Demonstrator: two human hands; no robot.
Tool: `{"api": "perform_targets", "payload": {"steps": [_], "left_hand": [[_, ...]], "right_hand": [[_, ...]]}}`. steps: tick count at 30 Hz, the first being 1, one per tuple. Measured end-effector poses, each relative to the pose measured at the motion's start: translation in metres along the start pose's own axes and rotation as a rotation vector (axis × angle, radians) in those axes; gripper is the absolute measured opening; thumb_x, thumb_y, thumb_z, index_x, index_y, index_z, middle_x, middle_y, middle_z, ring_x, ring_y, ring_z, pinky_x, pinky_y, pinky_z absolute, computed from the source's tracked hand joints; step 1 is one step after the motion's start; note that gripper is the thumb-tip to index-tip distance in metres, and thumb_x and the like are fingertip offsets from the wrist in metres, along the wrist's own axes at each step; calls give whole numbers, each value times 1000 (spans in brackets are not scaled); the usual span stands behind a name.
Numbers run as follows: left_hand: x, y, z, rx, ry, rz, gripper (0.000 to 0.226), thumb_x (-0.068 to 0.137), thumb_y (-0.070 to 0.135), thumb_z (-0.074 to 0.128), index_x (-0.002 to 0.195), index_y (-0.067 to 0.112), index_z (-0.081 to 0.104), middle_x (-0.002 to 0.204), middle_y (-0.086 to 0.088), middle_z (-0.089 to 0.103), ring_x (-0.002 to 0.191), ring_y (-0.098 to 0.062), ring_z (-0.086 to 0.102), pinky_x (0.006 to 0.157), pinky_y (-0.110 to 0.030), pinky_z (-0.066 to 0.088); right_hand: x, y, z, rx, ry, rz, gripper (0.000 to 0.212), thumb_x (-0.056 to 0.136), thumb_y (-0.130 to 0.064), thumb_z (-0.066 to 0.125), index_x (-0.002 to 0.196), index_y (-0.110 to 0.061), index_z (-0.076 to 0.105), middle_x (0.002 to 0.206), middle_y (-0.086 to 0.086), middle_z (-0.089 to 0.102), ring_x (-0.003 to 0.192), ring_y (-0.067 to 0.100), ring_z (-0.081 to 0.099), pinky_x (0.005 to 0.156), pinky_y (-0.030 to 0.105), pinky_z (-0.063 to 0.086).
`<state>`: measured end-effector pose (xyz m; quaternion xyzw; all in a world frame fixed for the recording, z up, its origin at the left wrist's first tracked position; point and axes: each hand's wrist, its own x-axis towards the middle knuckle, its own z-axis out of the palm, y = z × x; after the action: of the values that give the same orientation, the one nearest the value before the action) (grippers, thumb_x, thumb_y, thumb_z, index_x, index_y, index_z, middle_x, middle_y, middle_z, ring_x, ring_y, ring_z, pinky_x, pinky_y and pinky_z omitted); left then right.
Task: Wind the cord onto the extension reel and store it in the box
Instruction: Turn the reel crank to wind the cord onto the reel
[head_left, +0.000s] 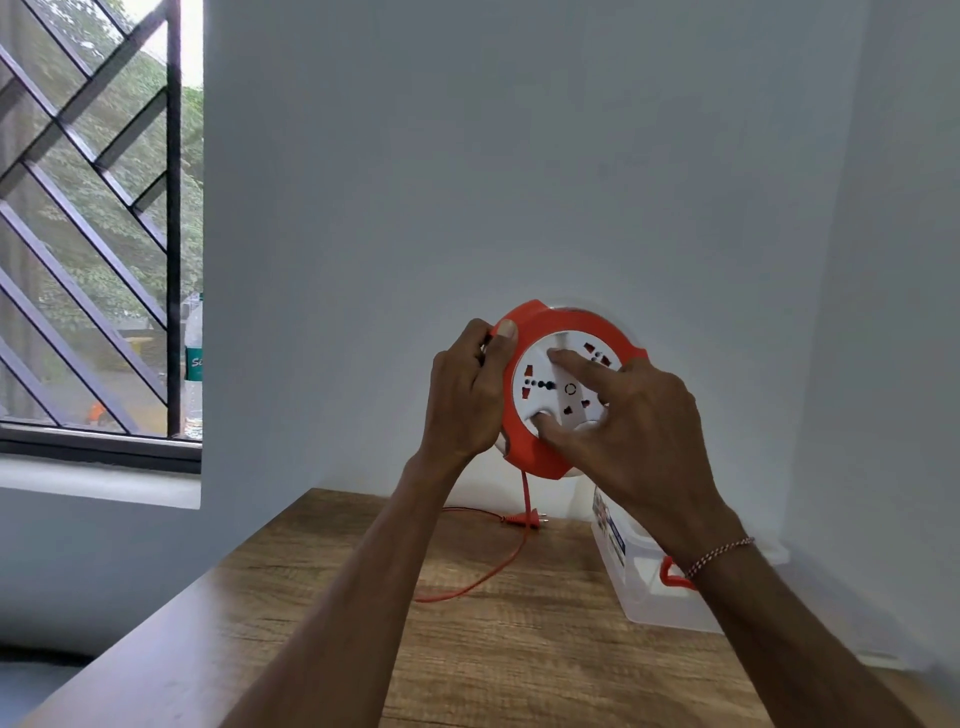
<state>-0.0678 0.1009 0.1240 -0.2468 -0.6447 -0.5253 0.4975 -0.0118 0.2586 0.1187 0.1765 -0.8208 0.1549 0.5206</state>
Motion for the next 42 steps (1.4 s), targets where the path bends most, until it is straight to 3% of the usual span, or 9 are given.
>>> {"api": "perform_targets", "payload": {"steps": [4,11,16,20,24,28,32,37,42], "left_hand": [[-2,-1,0,49,-15,16,30,98,44,43,95,18,59,77,15,68,67,-7,69,57,-25,60],[-2,-1,1,80,-15,5,34,97,47,42,96,17,59,78,14,68,66,-9,69,59,-33,61],[-1,-2,-1,56,-8,-3,33,98,47,41,93,18,58,76,7,67,61,-19,67,55,-43,58],[0,-1,-4,55,-3,-20,31,97,47,41,93,21,57,75,7,68,63,-19,68,56,-44,59],[0,0,-5,62,1,-23,28,99,42,41,93,19,57,74,6,67,63,-19,67,57,-43,59],[0,2,-5,44,-5,-18,27,99,40,41,93,19,57,75,9,68,65,-18,68,58,-39,60],[-2,3,-4,54,-13,-7,31,98,40,41,94,14,58,78,-2,69,63,-24,67,58,-45,59],[-2,3,-2,83,-18,-9,35,96,43,41,96,14,59,81,6,69,67,-16,69,61,-33,61],[-1,0,-2,84,-26,6,35,96,43,41,97,14,60,83,7,70,65,-14,69,60,-29,61]], "right_hand": [[-2,-4,1,89,47,51,73,72,-75,54,127,-27,60,109,3,71,83,21,71,79,37,58],[-2,-6,6,169,120,113,74,74,-73,54,123,-18,62,110,3,71,80,20,71,77,30,57],[1,-1,-3,78,87,5,60,80,-64,55,117,-17,63,90,2,74,68,18,69,71,25,53],[7,3,-11,17,87,-187,27,80,-27,72,105,-19,65,104,6,70,91,24,64,76,34,54],[8,6,-13,-68,-122,-240,50,68,-8,81,111,-32,67,126,12,56,115,34,50,82,45,53],[3,1,-6,-223,-220,-252,76,60,-14,87,126,-38,57,132,15,51,120,37,45,84,50,52],[1,1,-1,-262,-156,-244,74,56,-28,89,123,-37,60,120,17,59,108,38,54,82,50,52],[-1,5,-4,-153,-110,-226,66,63,-30,84,123,-38,59,114,14,61,100,32,58,77,43,54],[-3,4,-5,-86,-97,-190,60,70,-36,78,127,-36,57,114,13,62,97,28,59,82,39,53]]}}
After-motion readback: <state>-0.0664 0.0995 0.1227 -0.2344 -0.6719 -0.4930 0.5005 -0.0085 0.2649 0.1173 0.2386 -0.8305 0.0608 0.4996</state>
